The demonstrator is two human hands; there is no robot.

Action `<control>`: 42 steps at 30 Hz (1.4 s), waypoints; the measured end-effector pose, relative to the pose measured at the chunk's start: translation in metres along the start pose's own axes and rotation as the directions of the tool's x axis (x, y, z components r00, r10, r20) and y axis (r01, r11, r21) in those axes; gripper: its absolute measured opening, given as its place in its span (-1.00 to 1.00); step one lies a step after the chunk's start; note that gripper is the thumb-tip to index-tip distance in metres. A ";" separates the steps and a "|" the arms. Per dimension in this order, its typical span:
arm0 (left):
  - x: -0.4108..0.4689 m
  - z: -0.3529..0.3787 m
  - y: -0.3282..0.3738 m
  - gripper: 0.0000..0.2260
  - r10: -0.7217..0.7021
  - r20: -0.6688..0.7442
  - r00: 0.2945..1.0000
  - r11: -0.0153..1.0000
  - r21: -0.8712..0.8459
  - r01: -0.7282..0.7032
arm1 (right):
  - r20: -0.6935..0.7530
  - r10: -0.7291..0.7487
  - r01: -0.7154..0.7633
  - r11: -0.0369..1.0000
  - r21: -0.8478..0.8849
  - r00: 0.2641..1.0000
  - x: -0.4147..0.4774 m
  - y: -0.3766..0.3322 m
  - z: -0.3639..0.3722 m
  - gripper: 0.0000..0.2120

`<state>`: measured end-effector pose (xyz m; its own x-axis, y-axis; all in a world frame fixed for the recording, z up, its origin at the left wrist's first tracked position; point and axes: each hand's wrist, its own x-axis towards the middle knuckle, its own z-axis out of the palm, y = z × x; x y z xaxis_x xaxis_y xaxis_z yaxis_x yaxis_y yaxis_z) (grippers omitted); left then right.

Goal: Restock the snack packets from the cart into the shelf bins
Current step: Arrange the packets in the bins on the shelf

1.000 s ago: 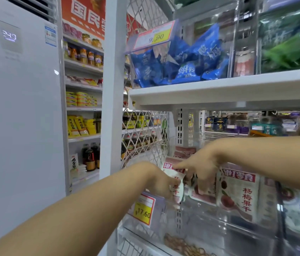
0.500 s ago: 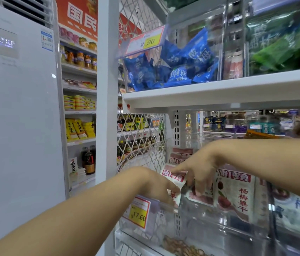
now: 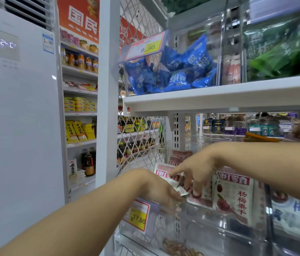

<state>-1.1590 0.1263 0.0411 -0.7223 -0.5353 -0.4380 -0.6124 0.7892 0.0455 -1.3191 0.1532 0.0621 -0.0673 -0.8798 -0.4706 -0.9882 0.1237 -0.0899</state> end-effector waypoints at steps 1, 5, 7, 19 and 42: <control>-0.002 0.000 -0.002 -0.48 -0.002 -0.013 1.000 1.000 -0.004 0.002 | 0.022 -0.008 0.008 1.000 0.007 1.000 -0.003 0.001 -0.002 -0.09; 0.001 -0.002 -0.005 -0.51 -0.029 -0.050 0.998 0.996 -0.082 0.025 | -0.008 -0.010 0.010 1.000 -0.007 1.000 -0.008 -0.003 -0.003 -0.06; 0.004 -0.001 -0.007 -0.53 -0.036 -0.072 0.997 0.994 -0.106 0.028 | -0.008 -0.007 0.007 1.000 -0.020 1.000 -0.011 -0.006 -0.002 -0.07; -0.081 0.040 -0.006 -0.72 -0.136 -0.726 0.674 0.873 -0.410 -0.265 | -0.546 -0.246 0.150 0.965 -0.215 0.801 -0.110 -0.065 0.032 -0.48; -0.209 0.361 -0.046 -0.42 -0.372 -0.202 0.906 0.927 -0.134 0.351 | -0.228 -0.440 0.471 0.877 0.101 0.869 -0.050 -0.167 0.364 -0.29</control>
<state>-0.8636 0.3107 -0.1934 -0.4915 -0.8394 -0.2319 -0.8640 0.5035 0.0086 -1.1006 0.3437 -0.2184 0.3453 -0.9231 -0.1692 -0.8841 -0.2595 -0.3886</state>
